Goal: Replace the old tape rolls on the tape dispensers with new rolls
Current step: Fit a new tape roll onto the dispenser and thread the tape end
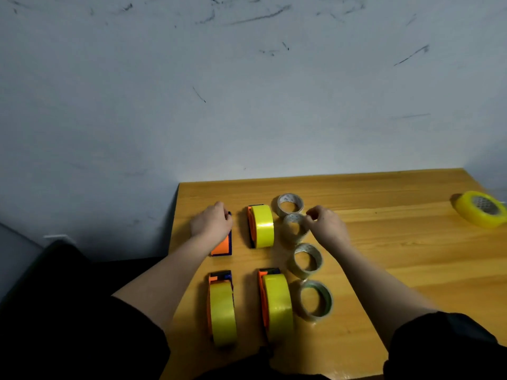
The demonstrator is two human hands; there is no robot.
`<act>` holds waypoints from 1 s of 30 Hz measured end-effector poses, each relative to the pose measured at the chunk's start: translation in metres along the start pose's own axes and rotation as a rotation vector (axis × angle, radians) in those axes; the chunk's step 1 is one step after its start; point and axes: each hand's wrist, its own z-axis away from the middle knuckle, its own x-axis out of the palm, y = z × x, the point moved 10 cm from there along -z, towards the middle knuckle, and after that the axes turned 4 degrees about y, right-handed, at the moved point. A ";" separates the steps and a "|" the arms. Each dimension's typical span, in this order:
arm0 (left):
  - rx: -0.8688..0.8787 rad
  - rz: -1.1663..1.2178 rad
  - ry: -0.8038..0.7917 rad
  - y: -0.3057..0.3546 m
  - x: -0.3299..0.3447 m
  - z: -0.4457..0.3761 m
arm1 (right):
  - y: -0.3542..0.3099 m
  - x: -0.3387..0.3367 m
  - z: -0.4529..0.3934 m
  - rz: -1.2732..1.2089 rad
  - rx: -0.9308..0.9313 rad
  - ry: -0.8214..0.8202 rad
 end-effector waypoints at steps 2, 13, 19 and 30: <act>0.049 -0.084 -0.002 0.027 -0.001 0.005 | 0.007 -0.012 -0.001 0.031 -0.033 0.008; 0.171 -0.344 0.087 0.202 0.019 0.054 | 0.114 -0.083 -0.018 0.222 -0.242 -0.021; 0.248 -0.349 0.077 0.276 0.039 0.069 | 0.161 -0.126 -0.030 0.273 -0.256 0.008; 0.389 -0.346 0.034 0.352 0.065 0.049 | 0.238 -0.166 -0.051 0.324 -0.082 0.055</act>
